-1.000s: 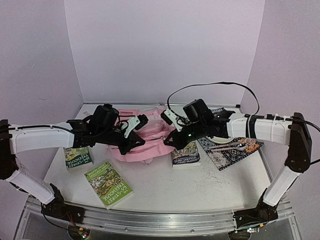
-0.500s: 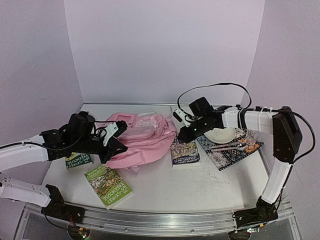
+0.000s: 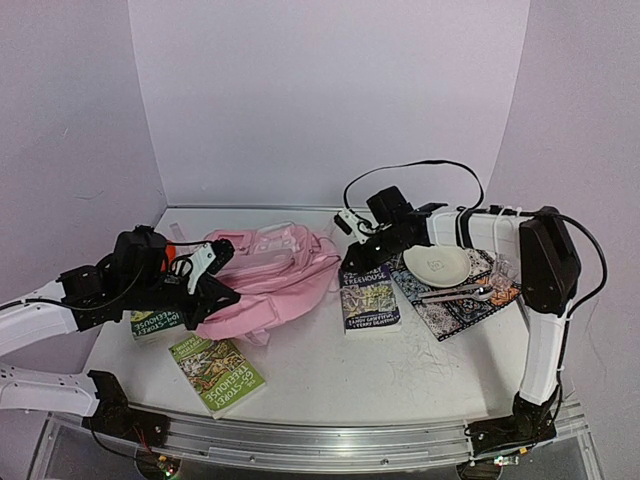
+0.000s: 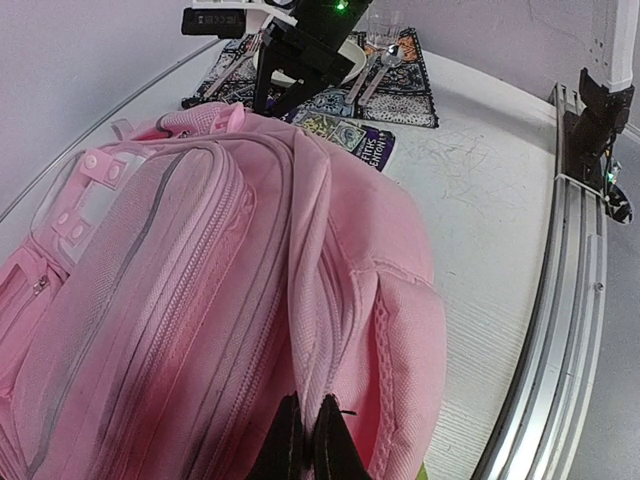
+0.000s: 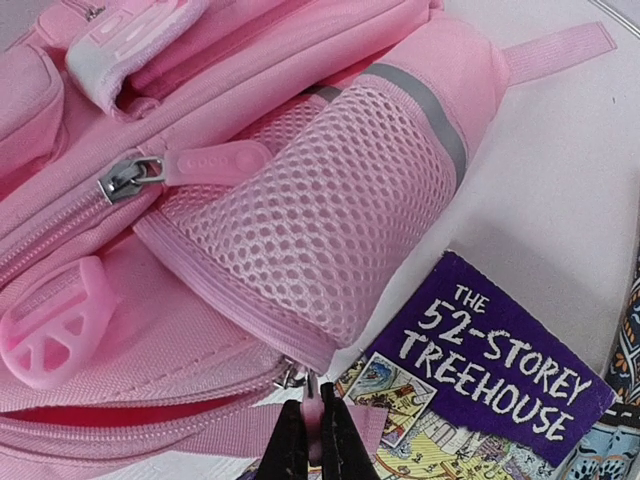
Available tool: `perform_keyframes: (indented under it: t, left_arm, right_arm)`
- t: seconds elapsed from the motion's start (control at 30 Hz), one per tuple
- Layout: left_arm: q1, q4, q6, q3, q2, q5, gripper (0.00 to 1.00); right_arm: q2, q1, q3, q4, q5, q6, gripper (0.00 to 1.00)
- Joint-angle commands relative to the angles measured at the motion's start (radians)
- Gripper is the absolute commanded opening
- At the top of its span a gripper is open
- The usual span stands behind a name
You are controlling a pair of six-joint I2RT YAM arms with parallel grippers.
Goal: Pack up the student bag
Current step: Unzip the largest pocket of the student bag, then put down the student bag at the center of the board.
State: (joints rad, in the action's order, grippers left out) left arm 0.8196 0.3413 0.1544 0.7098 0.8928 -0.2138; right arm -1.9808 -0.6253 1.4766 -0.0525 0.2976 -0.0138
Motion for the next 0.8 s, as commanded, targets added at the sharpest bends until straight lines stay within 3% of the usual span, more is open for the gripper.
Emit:
perform_keyframes:
  t: [0.0,0.17,0.43,0.77]
  left_arm:
    - [-0.002,-0.022,-0.069,0.063,0.043,-0.006,0.00]
    - [-0.002,-0.093,-0.139,0.153,0.280,-0.030,0.00]
    - [0.001,-0.162,-0.277,0.340,0.598,-0.131,0.00]
    - [0.014,-0.178,-0.329,0.460,0.747,-0.136,0.00]
  right_arm:
    - [-0.012,0.058,0.062,-0.023,-0.059,-0.039,0.00]
    - [-0.008,0.057,0.064,0.012,0.012,-0.106,0.05]
    - [0.140,0.056,-0.122,0.162,0.006,-0.287,0.25]
    - [0.384,-0.001,-0.421,0.271,-0.070,-0.591,0.56]
